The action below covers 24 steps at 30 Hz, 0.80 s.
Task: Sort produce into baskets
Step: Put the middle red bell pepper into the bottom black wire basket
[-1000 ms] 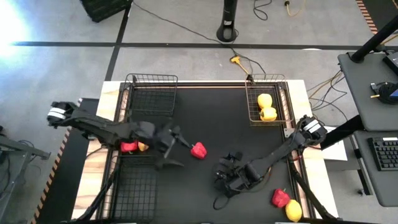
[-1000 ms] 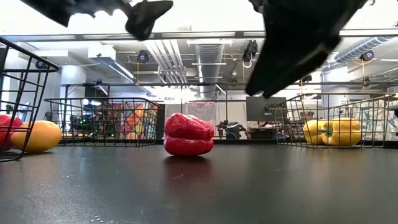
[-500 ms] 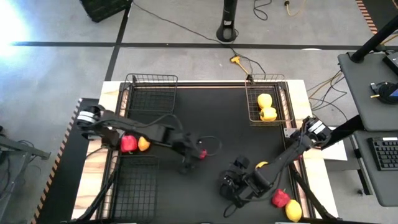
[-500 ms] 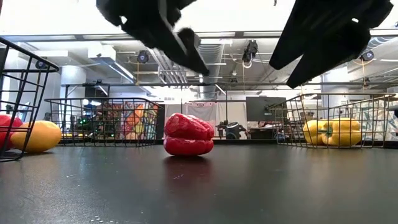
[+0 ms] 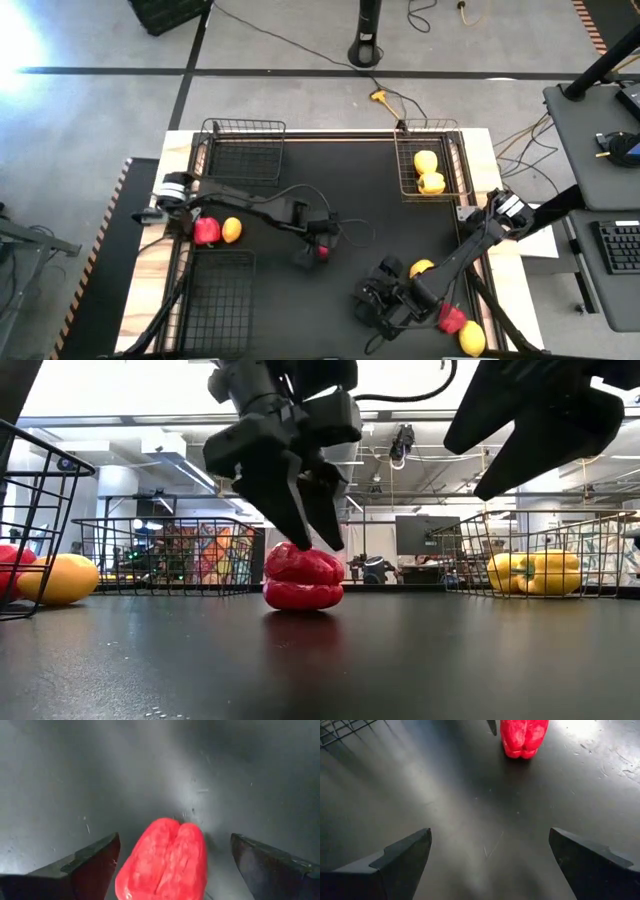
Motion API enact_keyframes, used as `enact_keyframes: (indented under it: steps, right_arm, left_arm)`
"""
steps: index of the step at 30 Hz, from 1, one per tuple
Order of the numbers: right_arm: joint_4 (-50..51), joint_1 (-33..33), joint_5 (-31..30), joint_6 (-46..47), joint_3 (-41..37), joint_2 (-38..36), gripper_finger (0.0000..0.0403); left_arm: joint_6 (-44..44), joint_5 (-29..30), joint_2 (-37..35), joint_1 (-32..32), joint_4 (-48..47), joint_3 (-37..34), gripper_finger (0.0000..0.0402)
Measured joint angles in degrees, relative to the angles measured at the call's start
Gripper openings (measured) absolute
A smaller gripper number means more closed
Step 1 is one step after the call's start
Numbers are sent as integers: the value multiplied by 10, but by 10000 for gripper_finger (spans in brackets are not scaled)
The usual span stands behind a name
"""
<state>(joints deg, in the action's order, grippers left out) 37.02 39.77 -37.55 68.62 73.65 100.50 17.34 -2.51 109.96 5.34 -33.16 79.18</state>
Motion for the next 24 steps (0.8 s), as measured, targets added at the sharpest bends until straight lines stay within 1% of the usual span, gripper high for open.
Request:
enact_keyframes:
  steps: [7, 13, 20, 24]
  right_arm:
    - [-3, 0, -1, 0, 0, 0, 394]
    - [-6, 0, -1, 5, 0, 0, 394]
    - [-6, 0, -1, -10, 0, 1, 394]
    - [-5, 0, -1, -14, -1, 1, 394]
  left_arm:
    - [-16, 5, 3, -8, -27, -1, 361]
    - [-23, 5, 8, -13, -22, -19, 361]
    - [-78, 6, 24, -12, 51, -50, 361]
    - [-96, 23, 36, -12, 59, -52, 360]
